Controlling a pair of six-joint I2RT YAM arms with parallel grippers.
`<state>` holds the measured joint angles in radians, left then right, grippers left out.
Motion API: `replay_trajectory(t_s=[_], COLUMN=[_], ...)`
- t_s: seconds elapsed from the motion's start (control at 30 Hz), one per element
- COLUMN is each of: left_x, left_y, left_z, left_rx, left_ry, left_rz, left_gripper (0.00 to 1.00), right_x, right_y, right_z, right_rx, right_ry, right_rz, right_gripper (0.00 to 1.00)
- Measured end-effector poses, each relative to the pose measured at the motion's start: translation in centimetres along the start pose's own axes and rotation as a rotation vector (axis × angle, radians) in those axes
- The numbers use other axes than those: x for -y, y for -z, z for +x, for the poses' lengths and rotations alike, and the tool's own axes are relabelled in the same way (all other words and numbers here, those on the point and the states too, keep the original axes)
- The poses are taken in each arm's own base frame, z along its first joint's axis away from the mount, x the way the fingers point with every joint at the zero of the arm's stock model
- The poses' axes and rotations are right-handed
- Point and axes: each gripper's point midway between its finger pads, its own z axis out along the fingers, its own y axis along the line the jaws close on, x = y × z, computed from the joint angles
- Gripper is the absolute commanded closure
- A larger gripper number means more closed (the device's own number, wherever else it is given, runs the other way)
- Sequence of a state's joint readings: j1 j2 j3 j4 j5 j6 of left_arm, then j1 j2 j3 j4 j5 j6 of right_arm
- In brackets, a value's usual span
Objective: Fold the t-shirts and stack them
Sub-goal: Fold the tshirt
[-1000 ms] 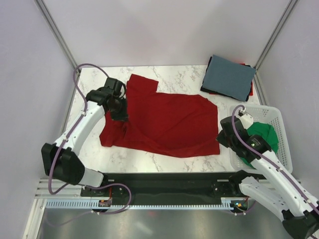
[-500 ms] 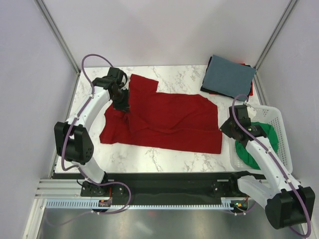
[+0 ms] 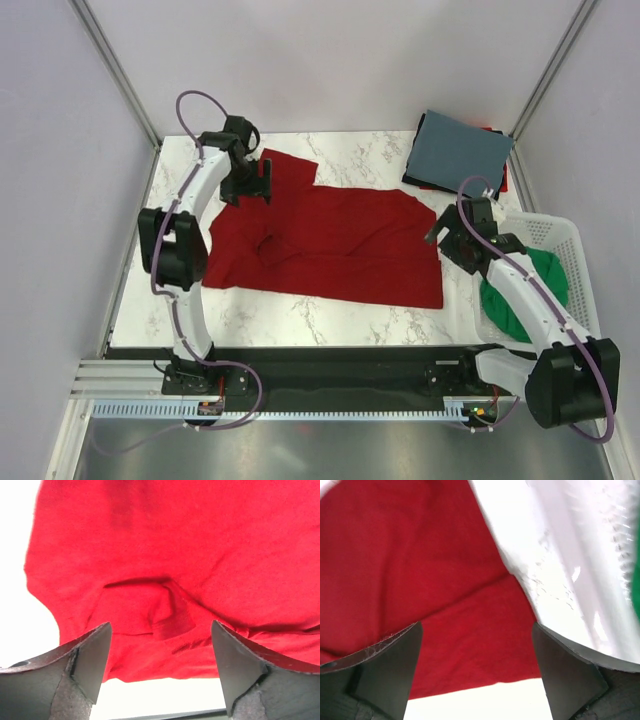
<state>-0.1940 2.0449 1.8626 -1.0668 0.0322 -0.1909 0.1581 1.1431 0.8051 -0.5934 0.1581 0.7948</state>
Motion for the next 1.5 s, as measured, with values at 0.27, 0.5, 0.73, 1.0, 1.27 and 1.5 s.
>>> replay_trajectory(t_s=[0.27,0.5,0.73,1.0,1.27,1.5], left_x=[-3.5,-7.1,-9.7,-11.5,-12.6,-13.9], left_y=[8.5,7.6,1.8,0.6,-2.2,-1.7], left_z=[3.5,13.4,20.4,19.6,18.5,17.0], left_rx=[0.235,0.34,0.264,0.339,0.331,0.374], left_ry=[0.164,0.491,0.784,0.907,0.968,1.016], left_rz=[-0.041,-0.015,-0.051,-0.059,-0.064,-0.072], left_gripper=[0.14,0.1,0.09,0.11,0.5,0.98], right_x=[-2.8,-0.8,2.8,3.9,3.4,3.2], right_y=[4.0,2.6,0.4,-1.5,-3.2,-3.7], right_z=[-1.9,6.1,10.0,10.6,10.4,10.1], right_rx=[0.075,-0.102,-0.219,-0.247,-0.275,-0.26], right_ry=[0.002,0.094,0.148,0.2,0.246,0.253], right_rz=[-0.168,-0.194,-0.076,0.0,0.028,0.027], right_gripper=[0.02,0.02,0.02,0.02,0.18,0.39])
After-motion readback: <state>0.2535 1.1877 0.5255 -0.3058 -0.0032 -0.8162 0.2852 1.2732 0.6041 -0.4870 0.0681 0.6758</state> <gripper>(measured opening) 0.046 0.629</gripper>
